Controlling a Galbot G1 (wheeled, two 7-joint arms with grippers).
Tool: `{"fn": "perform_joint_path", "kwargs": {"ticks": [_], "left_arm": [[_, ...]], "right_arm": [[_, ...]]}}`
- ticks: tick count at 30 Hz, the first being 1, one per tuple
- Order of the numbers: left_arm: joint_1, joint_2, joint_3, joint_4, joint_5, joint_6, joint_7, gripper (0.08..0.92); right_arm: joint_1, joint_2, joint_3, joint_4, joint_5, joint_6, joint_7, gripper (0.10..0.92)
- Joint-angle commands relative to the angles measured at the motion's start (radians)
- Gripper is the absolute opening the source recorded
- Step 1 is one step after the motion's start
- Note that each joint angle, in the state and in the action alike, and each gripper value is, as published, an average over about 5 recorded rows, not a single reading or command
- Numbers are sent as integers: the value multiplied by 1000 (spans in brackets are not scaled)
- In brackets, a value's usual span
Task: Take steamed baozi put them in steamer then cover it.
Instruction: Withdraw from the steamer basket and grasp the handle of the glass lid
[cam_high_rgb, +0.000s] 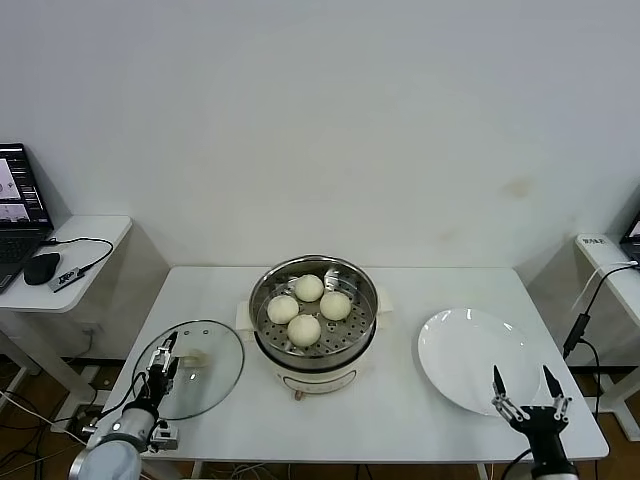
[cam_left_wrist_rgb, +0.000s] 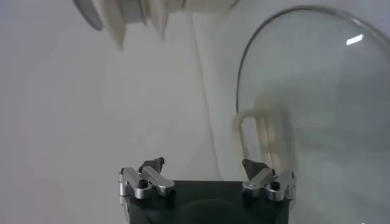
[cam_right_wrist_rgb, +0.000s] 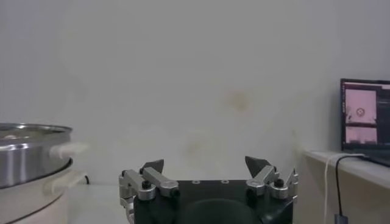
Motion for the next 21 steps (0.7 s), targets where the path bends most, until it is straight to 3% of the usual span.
{"fn": "perform_joint_path", "kwargs": {"ticks": [1, 21], "left_arm": [[-67, 18, 18, 54, 22, 9, 12, 823], [-158, -13, 72, 152, -58, -1, -10, 822]], "right_arm": [[-12, 18, 3, -2, -12, 8, 0, 823], [-11, 7, 8, -24, -11, 15, -4, 823]]}}
